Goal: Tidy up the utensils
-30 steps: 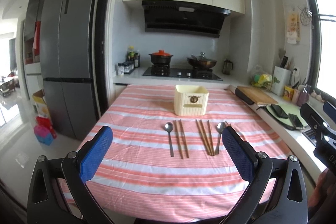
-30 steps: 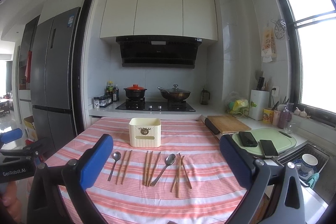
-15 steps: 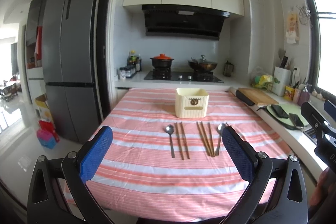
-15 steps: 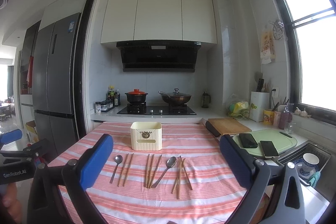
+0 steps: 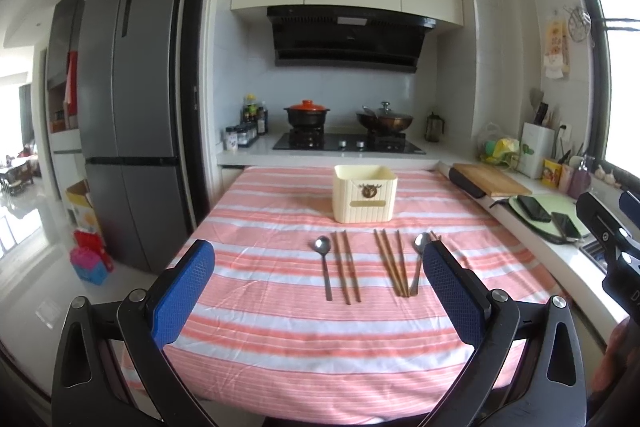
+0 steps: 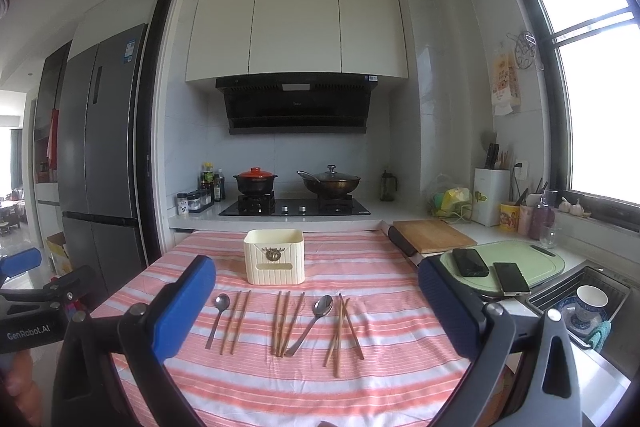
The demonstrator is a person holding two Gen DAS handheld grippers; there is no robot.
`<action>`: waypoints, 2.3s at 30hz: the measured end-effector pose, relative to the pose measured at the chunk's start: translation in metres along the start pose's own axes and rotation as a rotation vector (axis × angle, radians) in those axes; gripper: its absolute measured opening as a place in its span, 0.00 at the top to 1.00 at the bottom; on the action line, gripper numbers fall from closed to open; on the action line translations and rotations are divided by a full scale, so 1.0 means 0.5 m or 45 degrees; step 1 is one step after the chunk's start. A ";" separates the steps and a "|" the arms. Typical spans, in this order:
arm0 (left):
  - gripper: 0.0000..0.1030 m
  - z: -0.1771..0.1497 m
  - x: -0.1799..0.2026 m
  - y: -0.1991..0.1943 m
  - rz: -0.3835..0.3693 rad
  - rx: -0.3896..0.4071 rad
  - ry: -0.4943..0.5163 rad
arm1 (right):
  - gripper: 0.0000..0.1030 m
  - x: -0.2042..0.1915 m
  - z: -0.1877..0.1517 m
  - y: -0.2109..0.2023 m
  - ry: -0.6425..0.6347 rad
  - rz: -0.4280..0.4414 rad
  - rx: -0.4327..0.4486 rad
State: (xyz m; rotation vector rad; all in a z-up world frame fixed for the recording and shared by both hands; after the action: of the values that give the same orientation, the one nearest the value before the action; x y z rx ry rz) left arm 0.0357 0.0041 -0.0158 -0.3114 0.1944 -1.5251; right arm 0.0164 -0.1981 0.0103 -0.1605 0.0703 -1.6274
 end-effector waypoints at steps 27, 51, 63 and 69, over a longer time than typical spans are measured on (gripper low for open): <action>0.00 0.012 0.006 0.109 0.036 -0.071 0.032 | 0.00 0.019 -0.022 0.091 0.025 -0.031 -0.103; 0.00 -0.024 -0.031 0.310 0.036 -0.290 0.014 | 0.00 0.040 -0.081 0.248 -0.011 -0.063 -0.245; 0.00 -0.084 -0.030 0.468 0.057 -0.491 0.048 | 0.00 0.101 -0.144 0.381 -0.049 -0.117 -0.398; 0.00 -0.110 -0.043 0.576 0.066 -0.632 0.032 | 0.00 0.146 -0.217 0.497 -0.108 -0.018 -0.621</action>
State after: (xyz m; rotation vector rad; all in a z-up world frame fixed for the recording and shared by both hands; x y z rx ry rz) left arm 0.2902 0.0263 -0.1613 -0.6744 0.5997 -1.4155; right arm 0.2417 -0.2922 -0.1281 -0.6039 0.4022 -1.5910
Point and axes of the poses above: each gripper's, at about its wrist camera, not at the fingertips, and y roughly the way its jaws point, x to its right, z to its top, the point moved 6 cm from there along y, roughly the way its jaws point, and after that the axes turned 2 degrees about -y, right-handed, at the moved point
